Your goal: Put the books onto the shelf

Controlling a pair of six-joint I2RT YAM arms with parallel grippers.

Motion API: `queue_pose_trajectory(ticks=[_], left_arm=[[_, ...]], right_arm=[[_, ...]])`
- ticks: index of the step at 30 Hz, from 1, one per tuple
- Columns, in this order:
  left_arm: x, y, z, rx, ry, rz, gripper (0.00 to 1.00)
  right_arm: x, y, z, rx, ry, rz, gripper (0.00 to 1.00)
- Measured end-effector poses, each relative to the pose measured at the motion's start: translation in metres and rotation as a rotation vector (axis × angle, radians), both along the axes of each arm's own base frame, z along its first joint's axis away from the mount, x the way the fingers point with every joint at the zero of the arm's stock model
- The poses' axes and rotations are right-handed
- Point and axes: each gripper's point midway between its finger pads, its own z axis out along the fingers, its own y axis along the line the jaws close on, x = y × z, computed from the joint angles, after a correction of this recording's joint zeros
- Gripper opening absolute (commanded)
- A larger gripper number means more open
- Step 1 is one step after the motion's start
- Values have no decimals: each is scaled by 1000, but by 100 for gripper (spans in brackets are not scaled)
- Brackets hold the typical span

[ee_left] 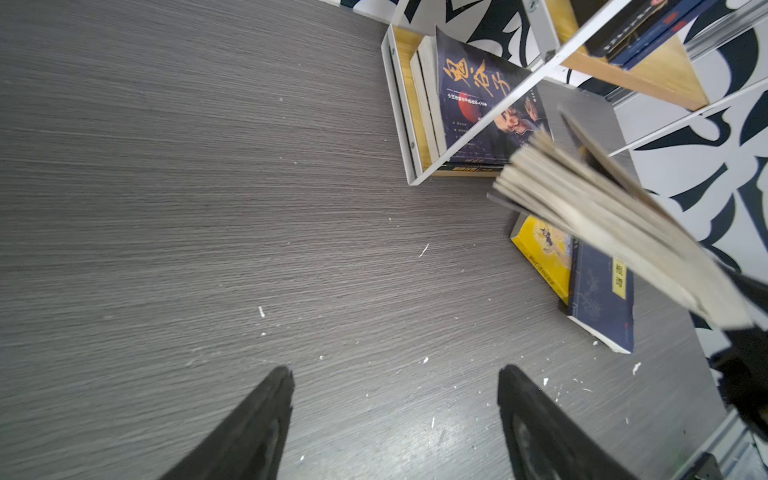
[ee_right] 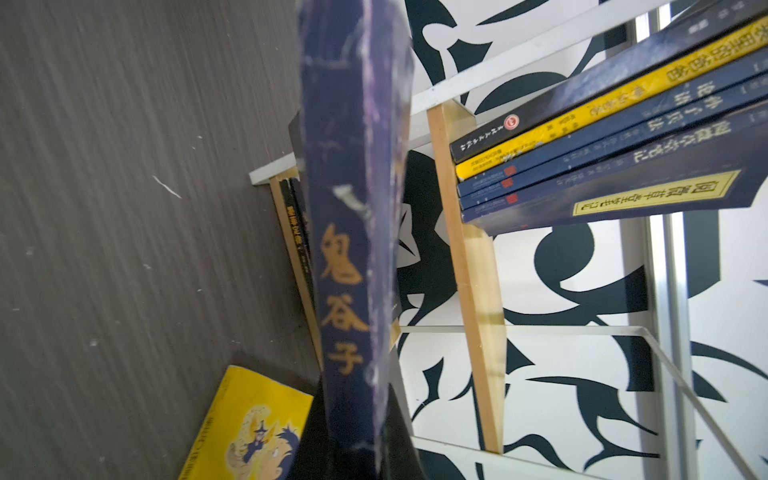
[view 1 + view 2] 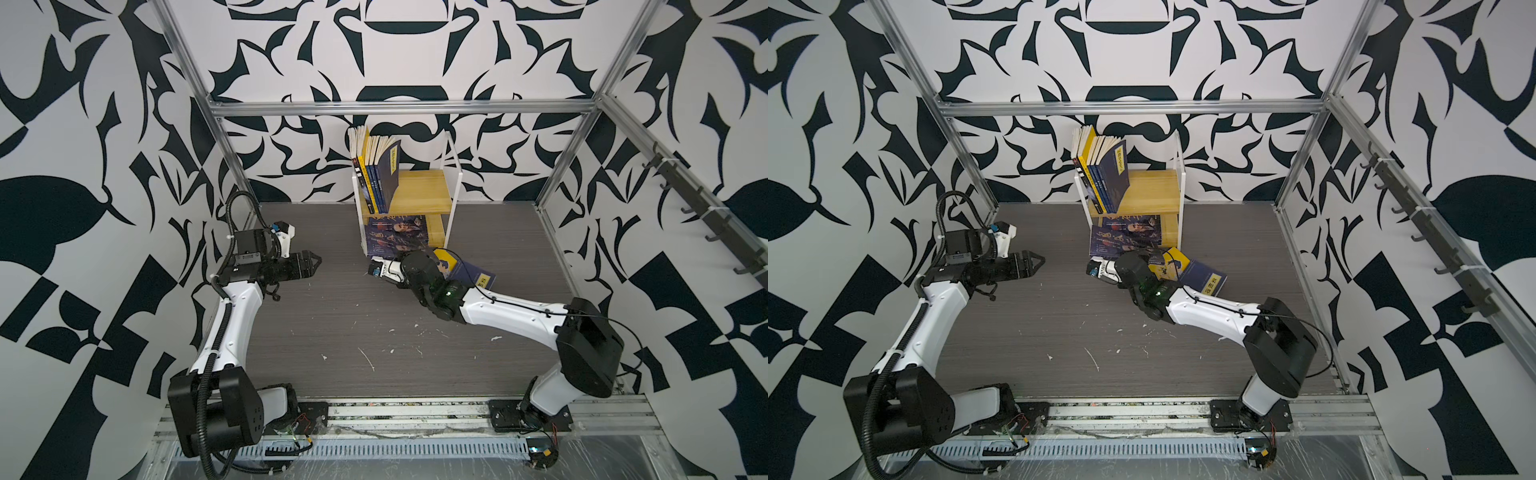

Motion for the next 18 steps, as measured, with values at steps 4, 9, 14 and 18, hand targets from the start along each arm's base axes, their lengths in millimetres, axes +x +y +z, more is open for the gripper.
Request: queue_pose_trajectory(ticks=[4, 9, 14, 18], left_arm=[[-1, 0, 1, 3, -3, -4, 89], [-2, -1, 1, -1, -3, -4, 95], [-2, -1, 2, -2, -3, -4, 97], [-2, 0, 2, -2, -3, -1, 98]], right_arm=[[15, 3, -6, -84, -25, 1, 0], [30, 5, -10, -156, -56, 9, 0], [48, 3, -13, -177, -74, -2, 0], [61, -6, -17, -185, -78, -26, 0]])
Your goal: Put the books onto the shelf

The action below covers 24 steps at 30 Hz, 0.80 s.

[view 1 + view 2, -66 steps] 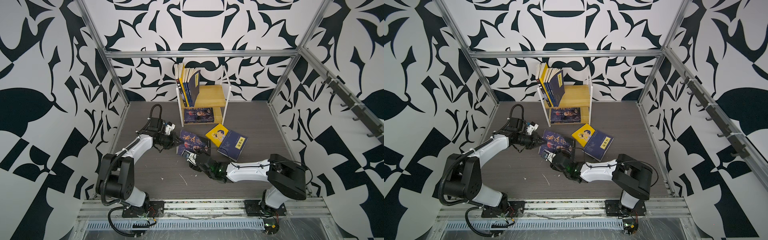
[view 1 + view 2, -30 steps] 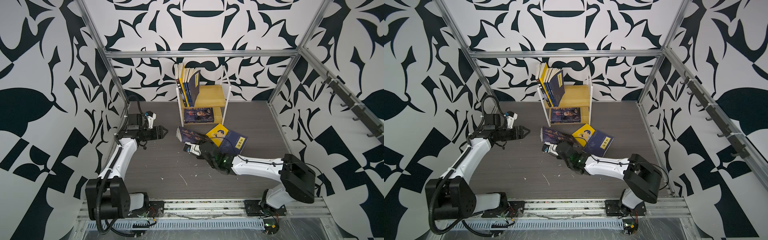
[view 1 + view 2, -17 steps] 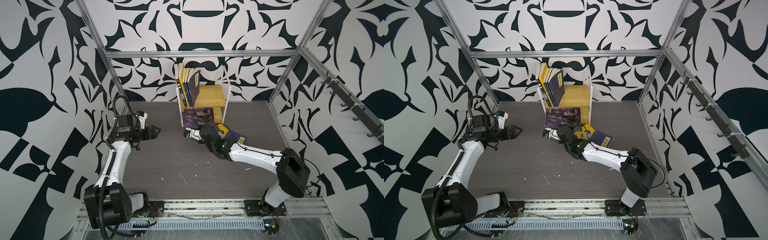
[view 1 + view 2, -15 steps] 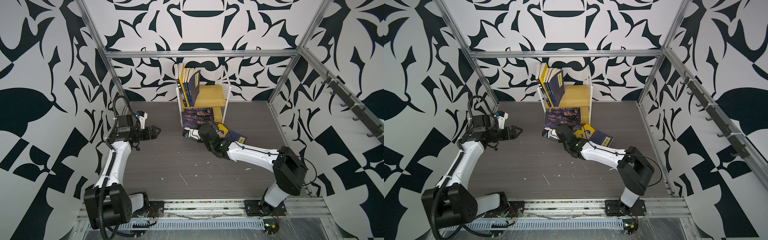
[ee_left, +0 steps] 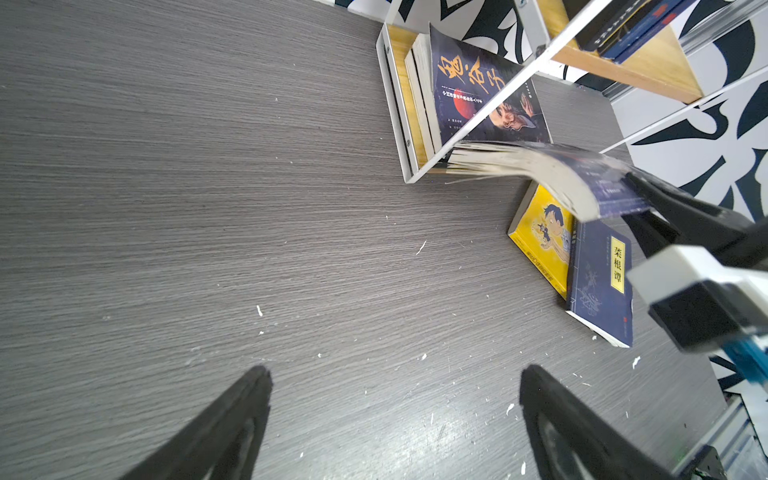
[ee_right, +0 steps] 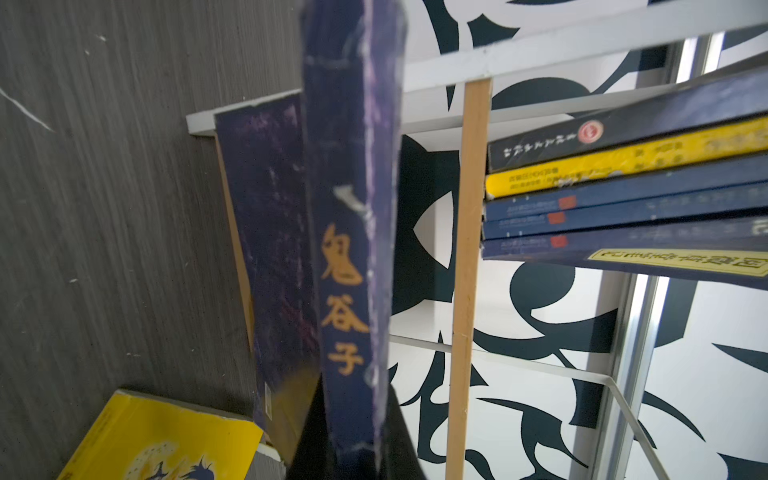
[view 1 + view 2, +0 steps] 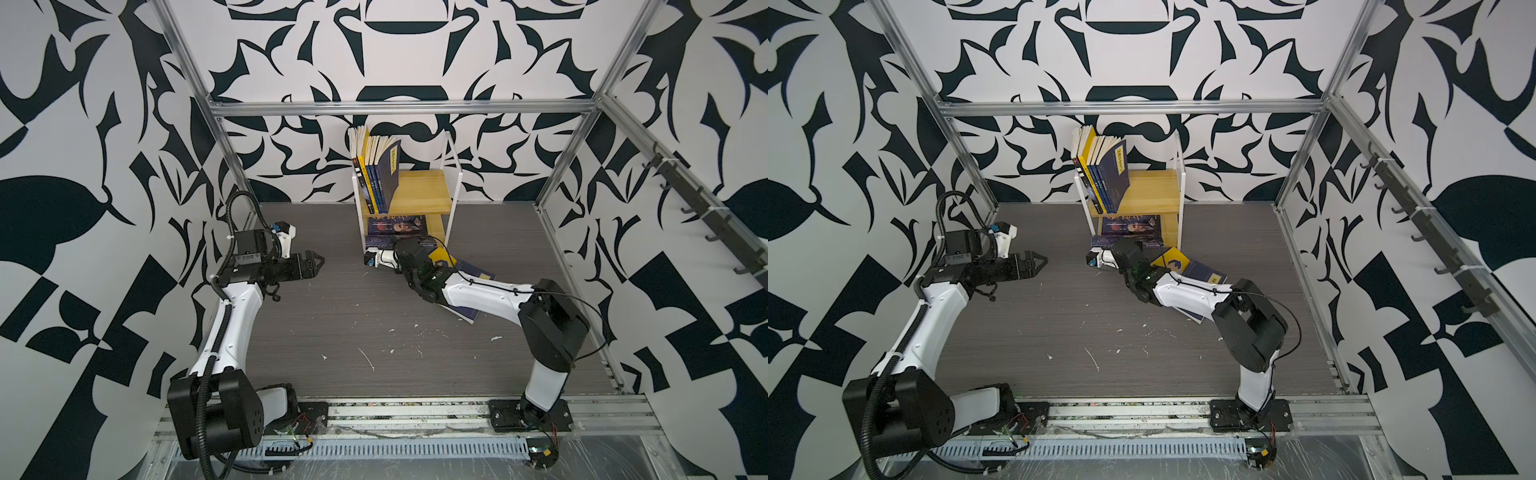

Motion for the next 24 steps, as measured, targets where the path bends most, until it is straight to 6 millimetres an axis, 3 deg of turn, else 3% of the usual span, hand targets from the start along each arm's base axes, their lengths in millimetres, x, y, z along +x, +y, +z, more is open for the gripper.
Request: queue_pose_trajectory(ticks=[6, 18, 24], left_arm=[[0, 2, 0, -1, 1, 7, 100], [1, 7, 0, -8, 3, 24, 100], [1, 6, 1, -13, 5, 25, 100]], right_arm=[[16, -6, -1, 0, -13, -17, 0], [26, 2, 25, 33, -73, 12, 0], [33, 6, 20, 50, -93, 14, 0]])
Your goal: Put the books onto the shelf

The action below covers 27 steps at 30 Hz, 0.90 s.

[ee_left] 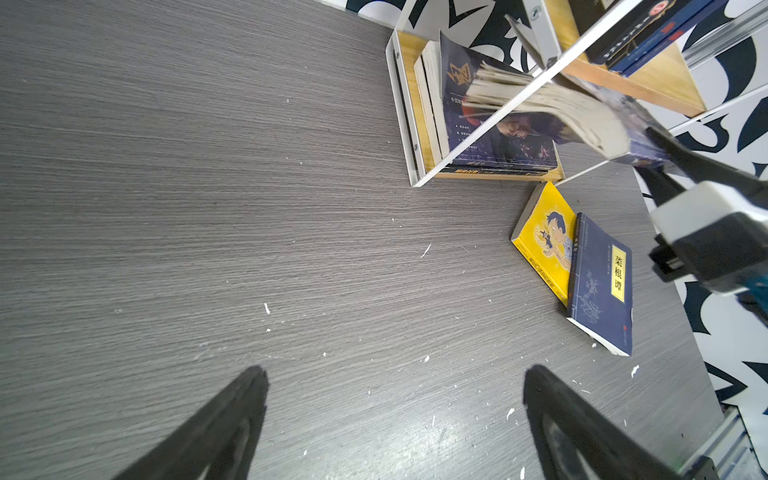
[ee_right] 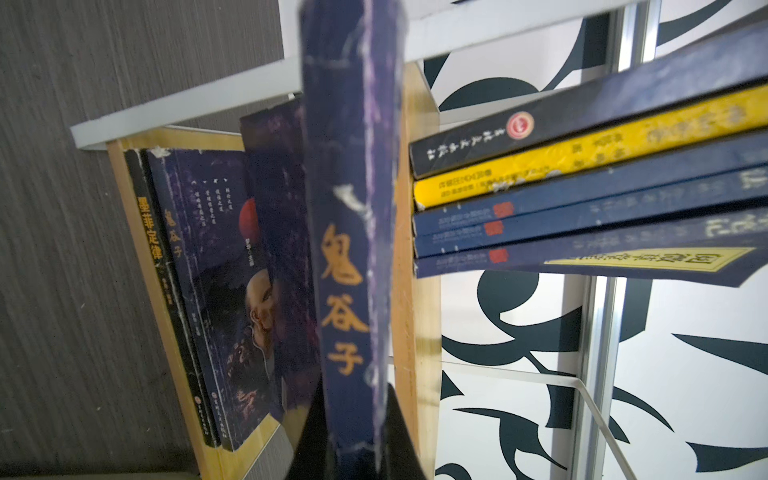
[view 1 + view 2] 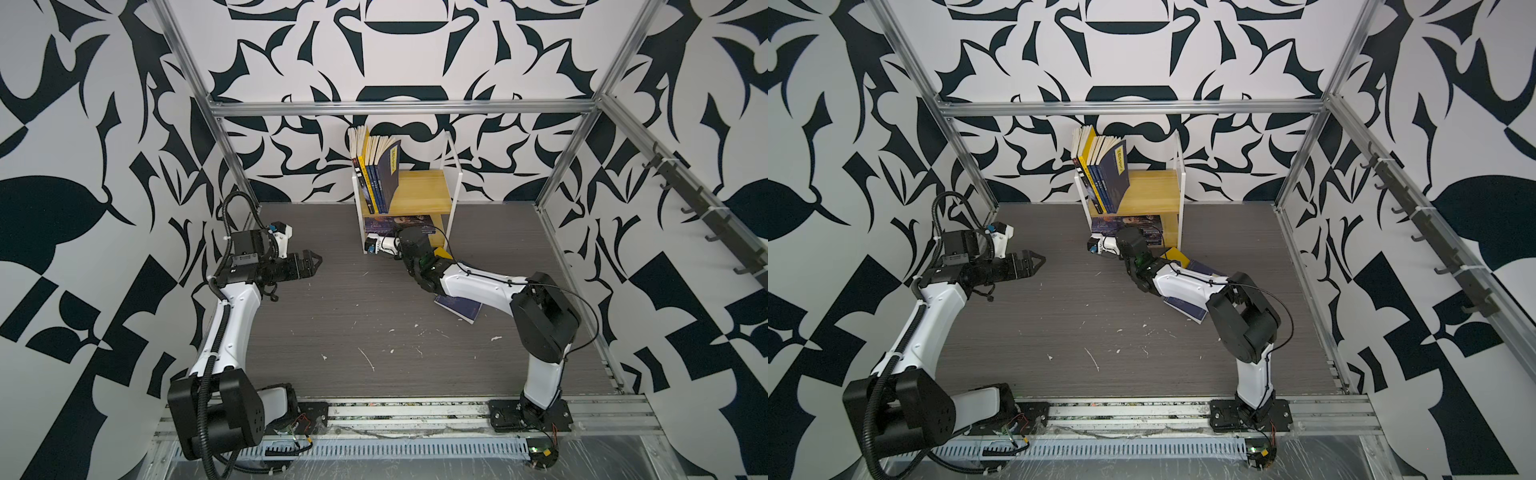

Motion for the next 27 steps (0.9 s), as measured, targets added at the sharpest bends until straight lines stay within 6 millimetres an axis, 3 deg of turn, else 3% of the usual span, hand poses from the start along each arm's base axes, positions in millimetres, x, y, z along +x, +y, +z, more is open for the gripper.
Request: queue_pose_trajectory(ticks=[8, 14, 23, 27], left_arm=[[0, -1, 0, -10, 4, 3, 100], [0, -1, 0, -11, 4, 3, 100], [0, -1, 0, -11, 4, 3, 100], [0, -1, 0, -11, 4, 3, 100]], right_arm=[[-6, -4, -52, -61, 67, 3, 0], [-17, -7, -77, -71, 128, 10, 0], [-17, -11, -87, -59, 198, 16, 0], [-9, -12, -79, -42, 226, 22, 0]])
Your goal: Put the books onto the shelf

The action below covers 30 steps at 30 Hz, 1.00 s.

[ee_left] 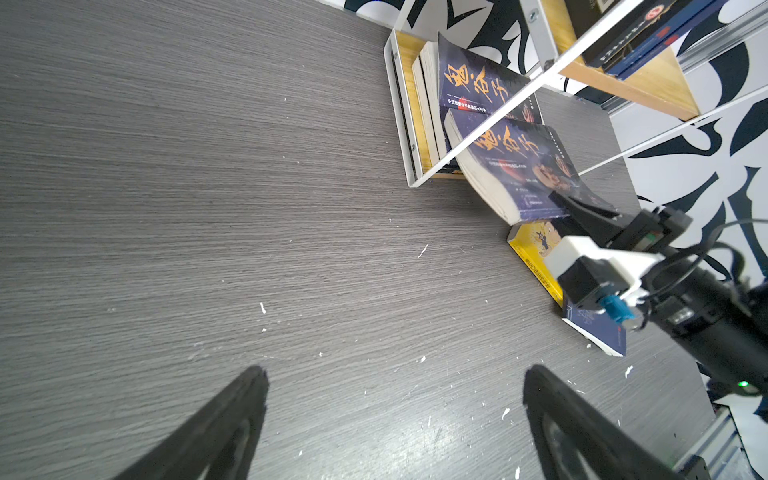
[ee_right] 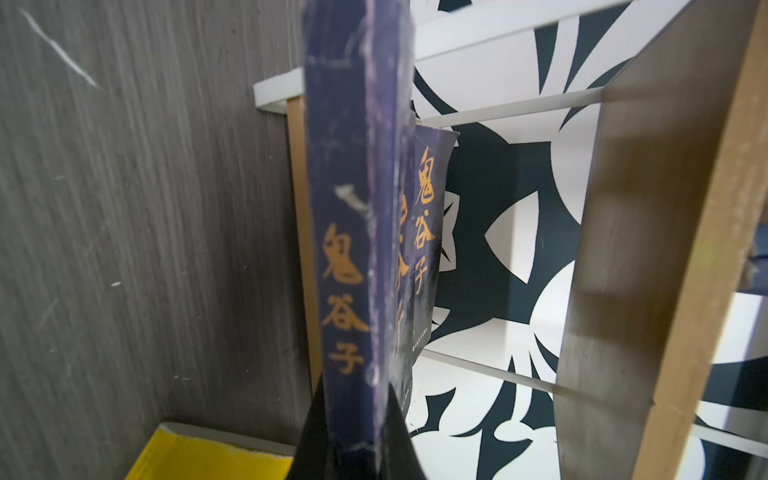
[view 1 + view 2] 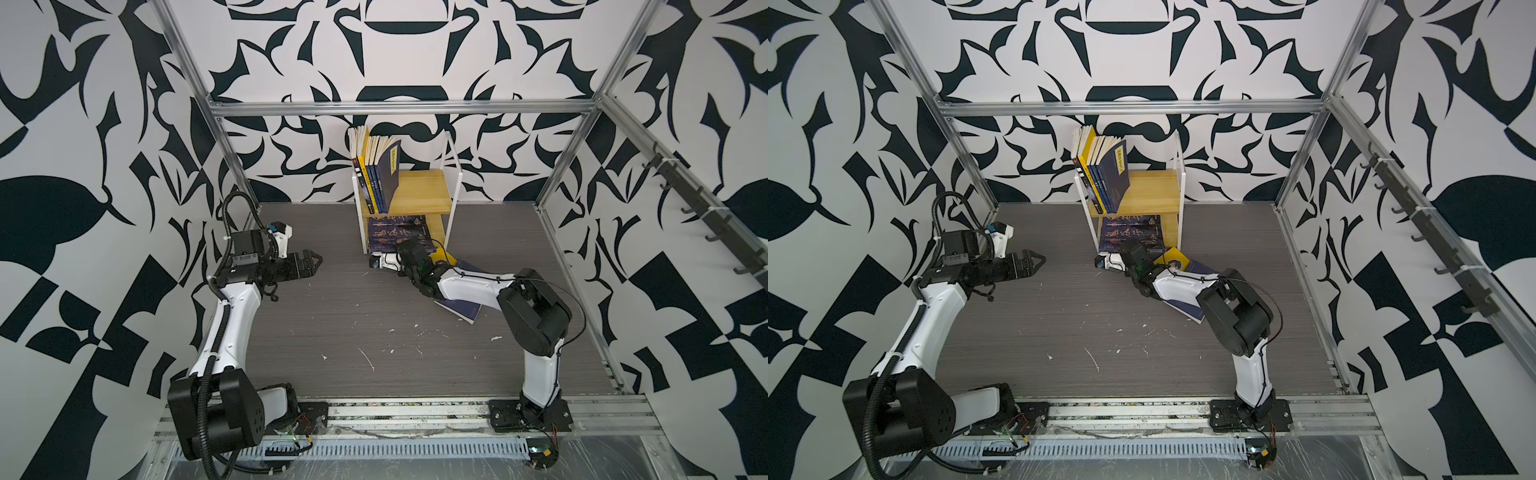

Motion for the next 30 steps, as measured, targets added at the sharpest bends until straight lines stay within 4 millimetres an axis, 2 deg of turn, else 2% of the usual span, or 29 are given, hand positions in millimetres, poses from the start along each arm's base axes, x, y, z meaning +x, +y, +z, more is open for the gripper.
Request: queue_pose_trajectory(ticks=[5, 10, 18, 22, 25, 30], left_arm=[[0, 0, 0, 0, 0, 0, 100], [0, 0, 0, 0, 0, 0, 100], [-1, 1, 2, 1, -8, 2, 100], [-1, 1, 3, 1, -11, 4, 100], [-1, 1, 3, 1, -11, 4, 100], [-1, 1, 3, 1, -11, 4, 100]], right_arm=[[18, 2, 13, 32, 12, 1, 0], [34, 2, 4, 30, 42, 0, 0], [44, 4, -15, 9, 113, 16, 18], [43, 8, -13, 13, 148, 32, 36], [41, 11, -14, 12, 185, 43, 45], [29, 10, -16, 6, 299, 69, 47]])
